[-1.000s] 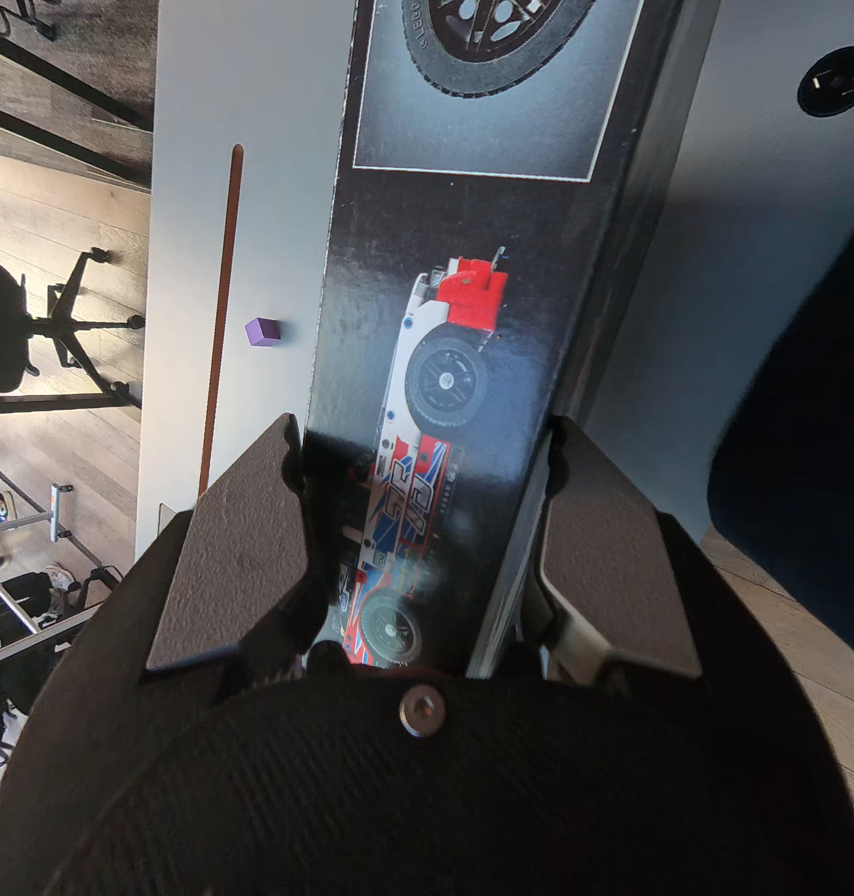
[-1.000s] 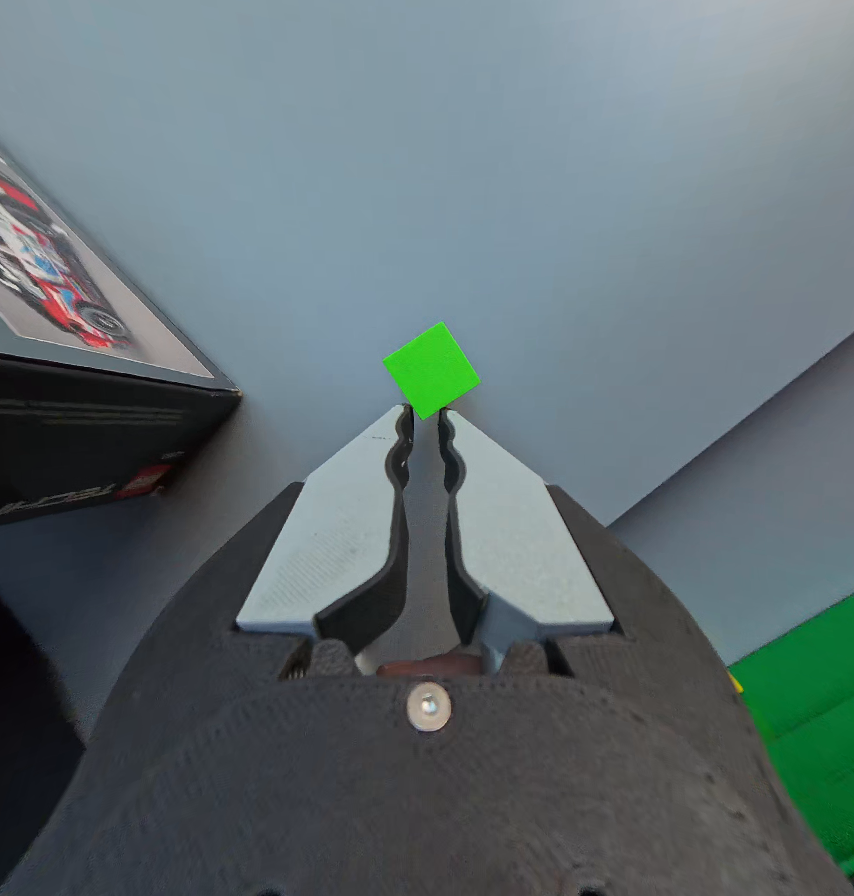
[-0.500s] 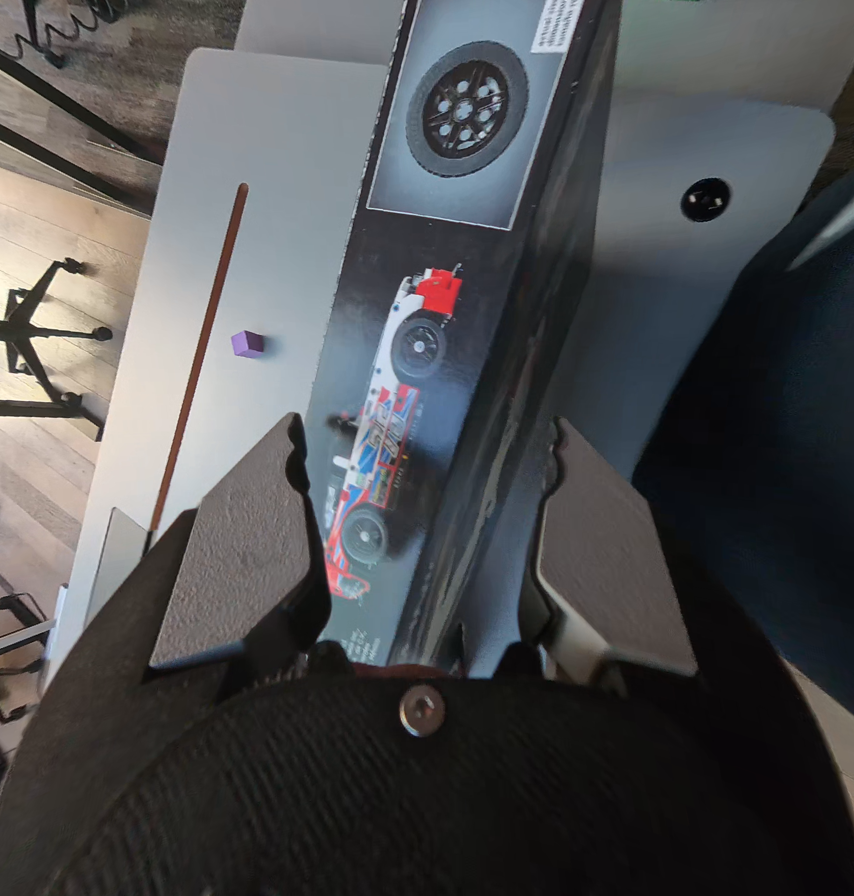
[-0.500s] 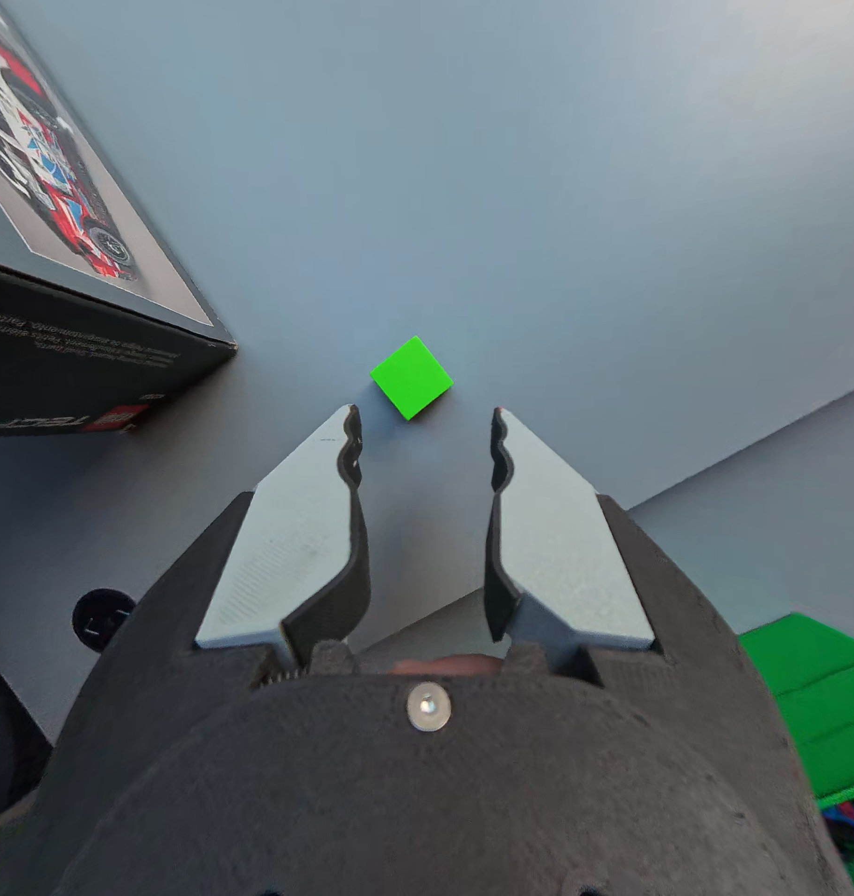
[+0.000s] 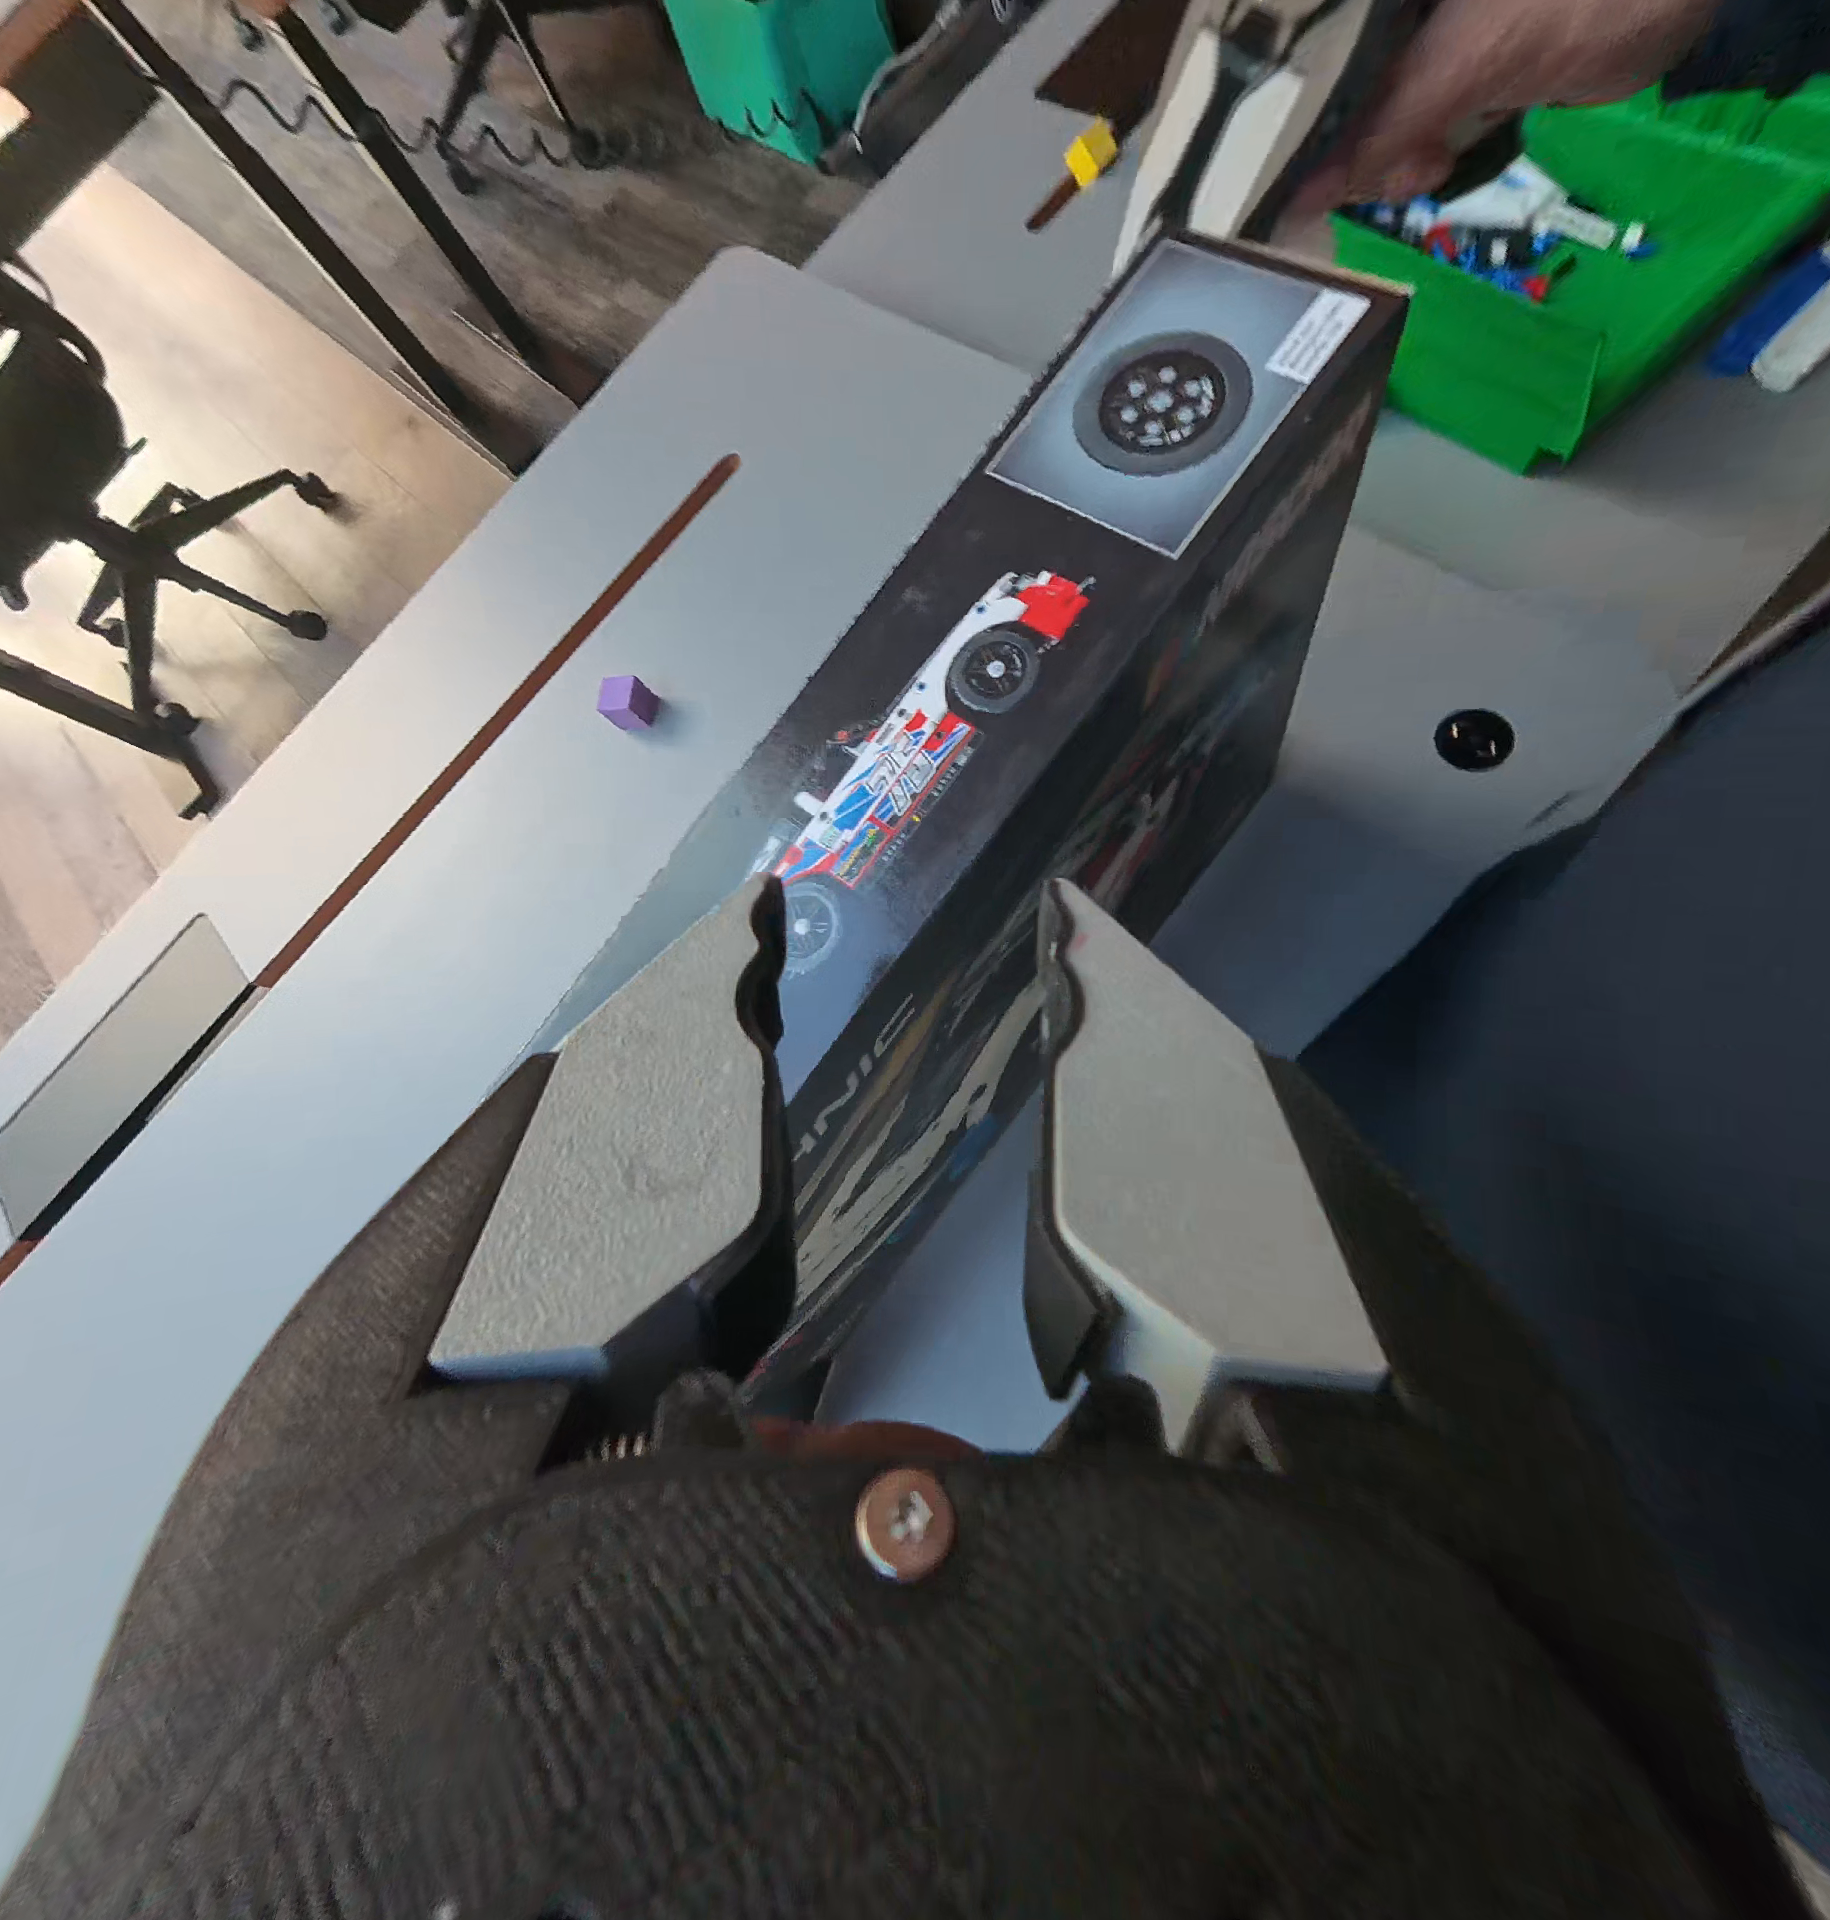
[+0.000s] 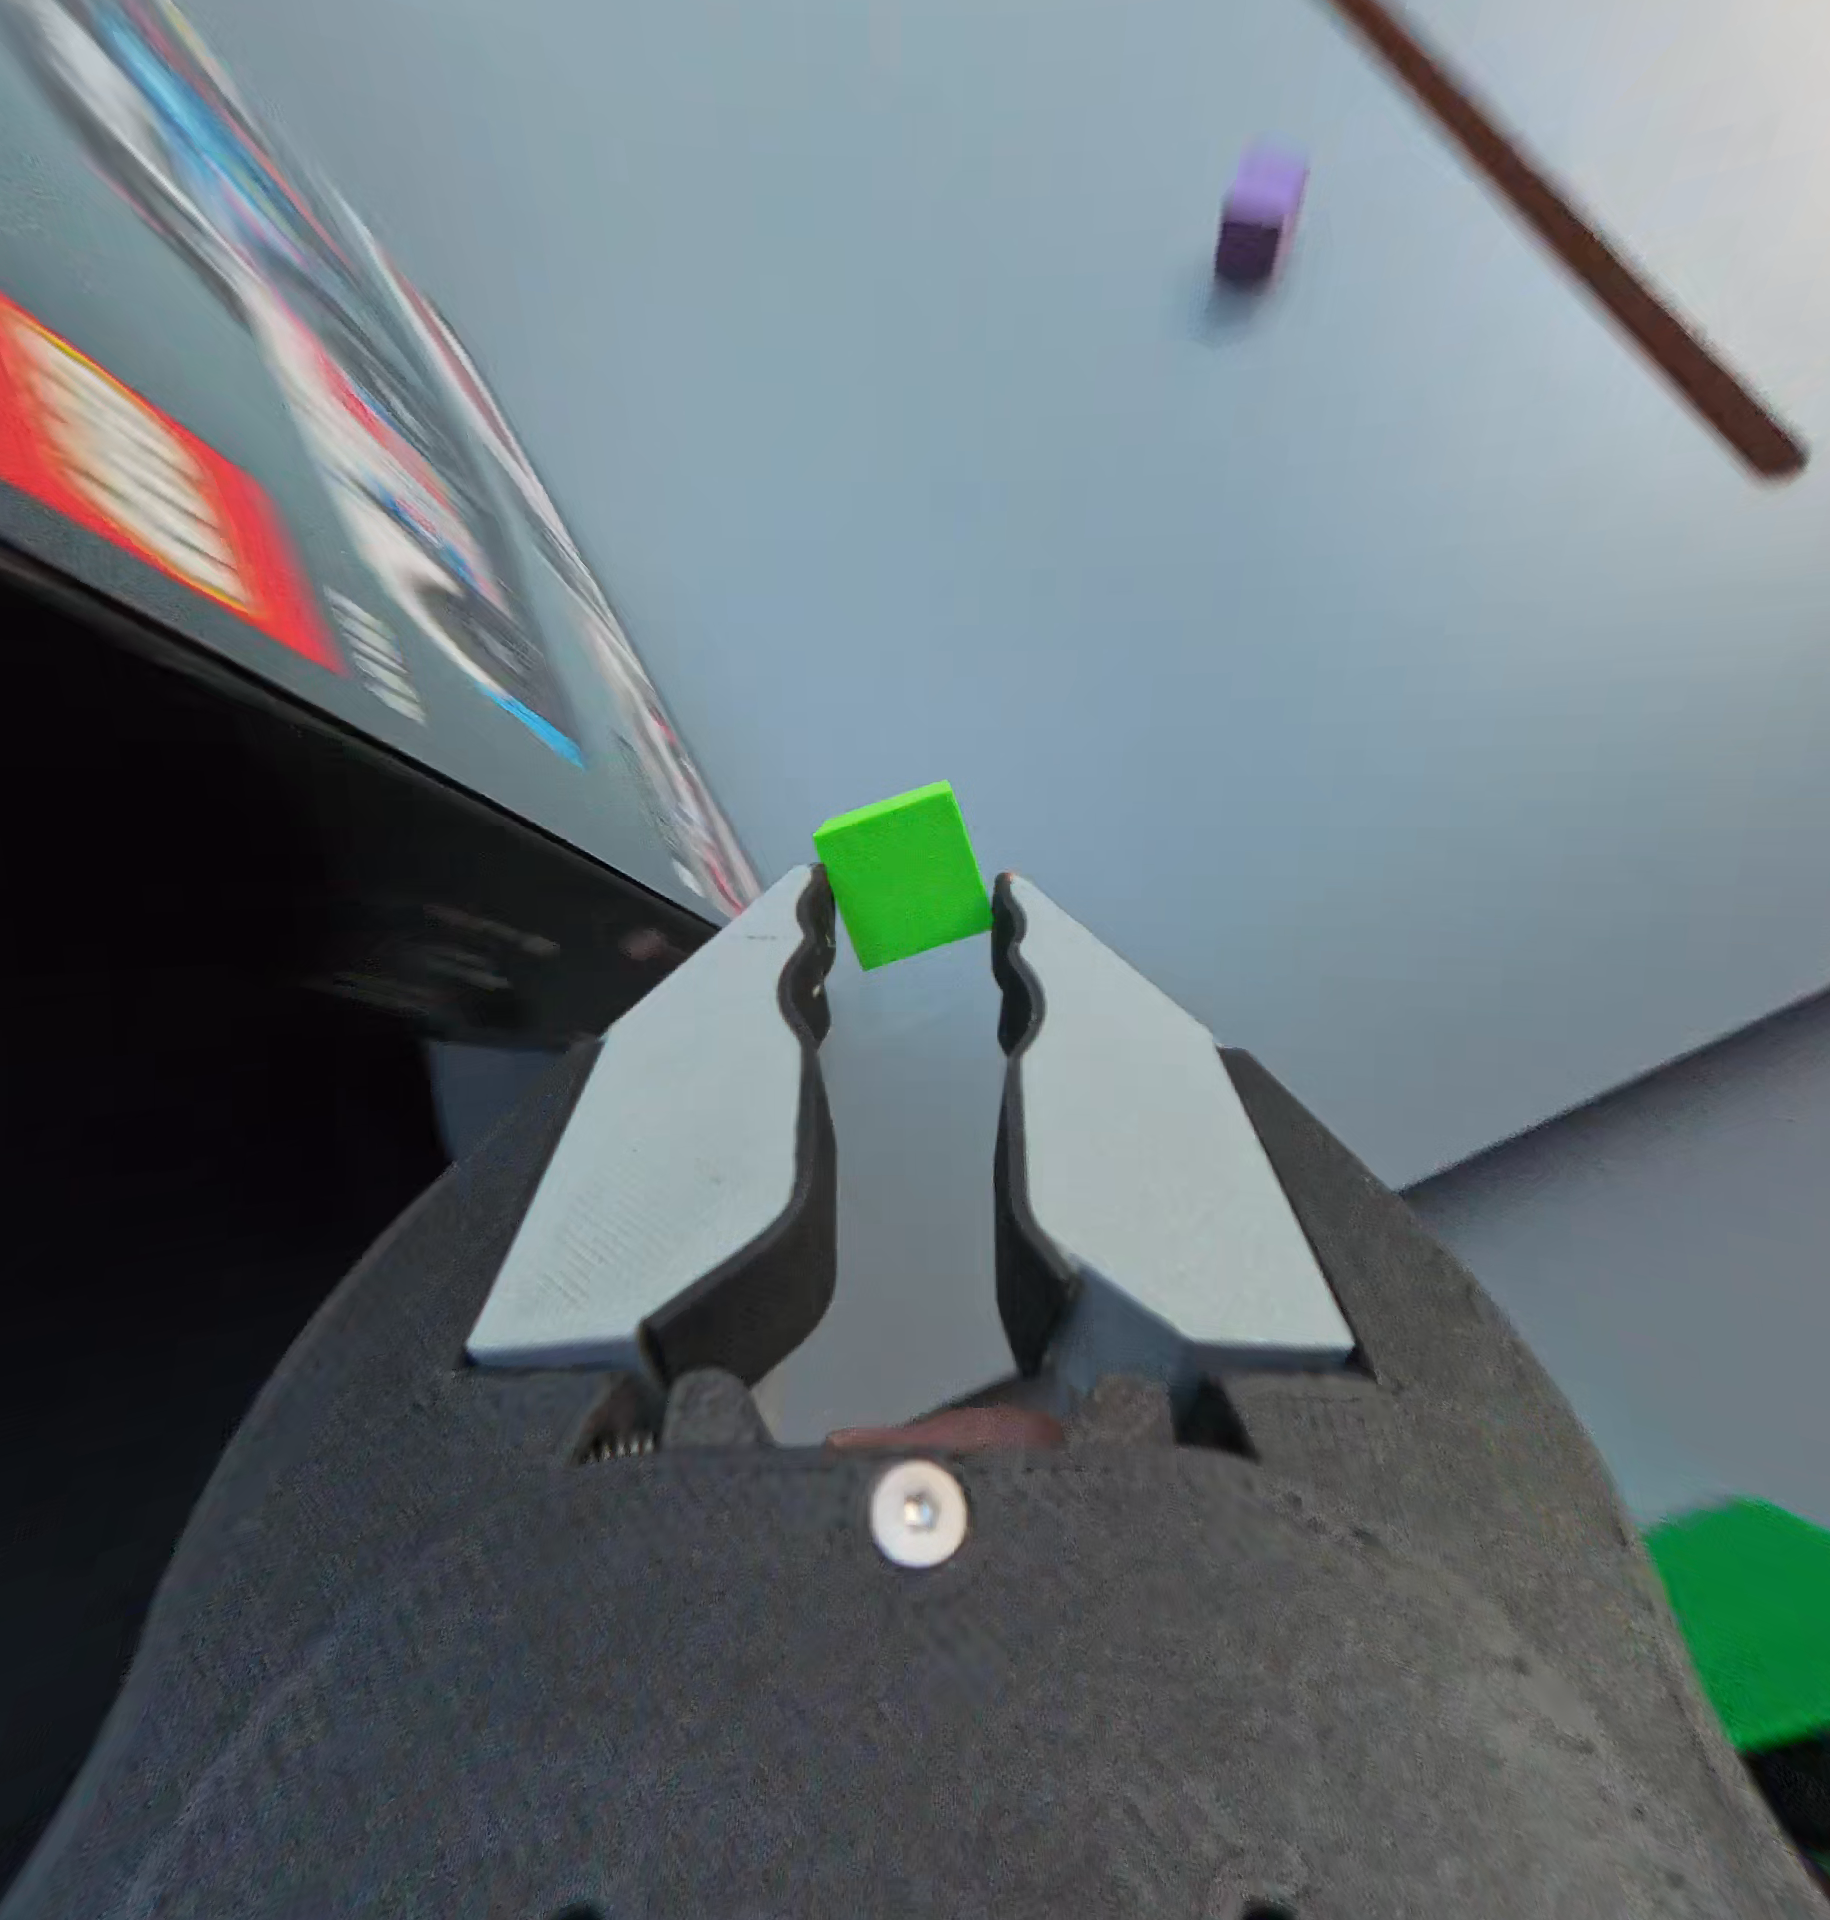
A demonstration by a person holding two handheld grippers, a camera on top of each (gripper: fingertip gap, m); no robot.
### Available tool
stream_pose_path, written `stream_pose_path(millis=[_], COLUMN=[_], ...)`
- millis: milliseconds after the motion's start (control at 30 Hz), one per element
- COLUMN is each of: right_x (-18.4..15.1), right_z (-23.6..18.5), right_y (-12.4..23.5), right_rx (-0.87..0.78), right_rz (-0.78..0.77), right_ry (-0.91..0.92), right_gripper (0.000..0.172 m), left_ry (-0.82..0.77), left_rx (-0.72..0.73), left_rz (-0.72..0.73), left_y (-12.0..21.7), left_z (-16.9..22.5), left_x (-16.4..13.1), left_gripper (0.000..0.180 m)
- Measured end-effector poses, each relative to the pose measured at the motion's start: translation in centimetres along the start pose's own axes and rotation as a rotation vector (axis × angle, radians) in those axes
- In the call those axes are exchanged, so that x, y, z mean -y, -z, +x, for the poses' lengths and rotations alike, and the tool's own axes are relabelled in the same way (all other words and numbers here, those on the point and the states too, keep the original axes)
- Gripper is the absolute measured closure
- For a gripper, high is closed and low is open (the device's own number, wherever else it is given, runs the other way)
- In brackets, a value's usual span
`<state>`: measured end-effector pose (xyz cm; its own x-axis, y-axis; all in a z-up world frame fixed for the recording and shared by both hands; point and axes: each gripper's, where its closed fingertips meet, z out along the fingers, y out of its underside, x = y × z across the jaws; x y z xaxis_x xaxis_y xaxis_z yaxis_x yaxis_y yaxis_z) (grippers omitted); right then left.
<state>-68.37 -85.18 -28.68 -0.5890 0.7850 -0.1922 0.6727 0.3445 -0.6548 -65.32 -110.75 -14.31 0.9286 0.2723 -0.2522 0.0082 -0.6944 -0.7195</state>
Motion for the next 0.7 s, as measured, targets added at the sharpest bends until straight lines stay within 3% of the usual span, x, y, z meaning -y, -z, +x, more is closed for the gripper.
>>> stream_pose_path(millis=[133, 267, 367, 467, 567, 700], right_x=[11.1, 16.8, 18.1, 18.4, 18.7, 17.7], right_z=[-7.7, -13.7, -17.3, -19.3, -20.3, -21.2], right_y=[9.3, 12.3, 12.0, 12.0, 12.5, 11.4], right_rx=[0.21, 0.359, 0.502, 0.641, 0.794, 0.838], right_rz=[0.414, 0.484, 0.459, 0.45, 0.483, 0.435], right_ry=[-0.006, -0.002, -0.055, -0.202, -0.398, -0.482], right_gripper=[0.144, 0.144, 0.144, 0.144, 0.144, 0.144], left_ry=[0.066, -0.058, -0.146, -0.27, -0.404, -0.418], left_rx=[-0.06, -0.037, -0.011, 0.137, 0.202, 0.205], left_rz=[0.117, 0.279, 0.337, 0.396, 0.468, 0.483], left_y=[0.3, 0.1, -0.3, 0.0, 0.6, 0.3], left_z=[0.2, 1.0, 1.6, 0.7, 1.7, 2.2], left_x=[2.9, 8.0, 10.7, 12.3, 13.3, 13.4], left_gripper=[0.138, 0.135, 0.131, 0.131, 0.138, 0.135])
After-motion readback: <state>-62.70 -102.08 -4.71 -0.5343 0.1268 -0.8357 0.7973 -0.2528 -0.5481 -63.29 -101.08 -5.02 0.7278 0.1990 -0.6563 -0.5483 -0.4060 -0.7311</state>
